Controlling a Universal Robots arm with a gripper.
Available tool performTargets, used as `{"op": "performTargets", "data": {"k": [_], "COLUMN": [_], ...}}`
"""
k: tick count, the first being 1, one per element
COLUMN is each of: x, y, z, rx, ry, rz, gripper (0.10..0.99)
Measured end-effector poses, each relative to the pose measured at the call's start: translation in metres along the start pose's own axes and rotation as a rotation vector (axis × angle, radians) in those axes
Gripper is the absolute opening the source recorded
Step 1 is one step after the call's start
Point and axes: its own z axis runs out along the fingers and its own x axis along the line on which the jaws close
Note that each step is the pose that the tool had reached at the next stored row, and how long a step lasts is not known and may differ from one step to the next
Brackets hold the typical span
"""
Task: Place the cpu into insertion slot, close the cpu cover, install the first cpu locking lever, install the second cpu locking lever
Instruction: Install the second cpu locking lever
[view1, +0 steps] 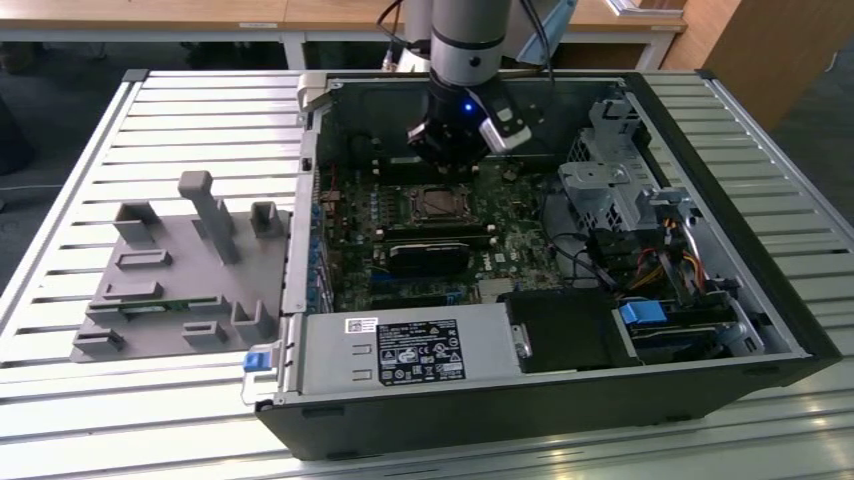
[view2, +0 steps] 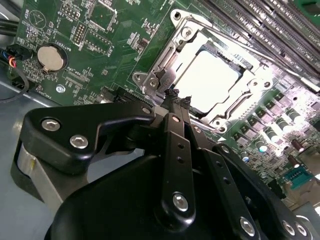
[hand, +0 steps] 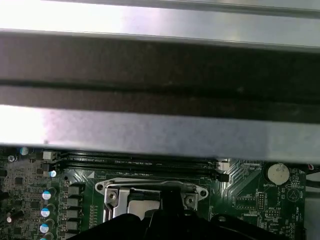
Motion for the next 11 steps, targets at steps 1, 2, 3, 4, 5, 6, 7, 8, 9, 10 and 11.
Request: {"op": "performTargets", "data": {"k": [1,2,3,4,5,6,7,8,9,10,11], "x": [0.0,0.0001,0.0001,0.0001,0.0001,0.0001,0.0001,0.0,0.0,-0.0001,-0.0001], "y": [-0.0007,-0.0013,-0.0019,-0.0023,-0.0024,-0.0024,-0.0024,-0.0023,-0.0022,-0.0021,-0.0021], "z": [0.0,-0.0001,-0.0001,-0.0003,-0.0009,-0.002,-0.0033,-0.0052,-0.0074,-0.0097,-0.0123], "rx": [0.0,0.0,0.0,0.0,-0.001,-0.001,-0.001,-0.001,-0.001,-0.001,-0.001], "ry": [-0.0001,0.0,0.0,-0.0001,0.0,0.0,-0.0001,-0.0001,-0.0001,-0.0002,-0.0001], "rz": [0.0,0.0,0.0,0.0,0.0,0.0,0.0,0.0,0.0,0.0,0.0], "gripper": [0.106,0.106,0.106,0.106,0.106,0.106,0.106,0.106,0.106,0.106,0.106]}}
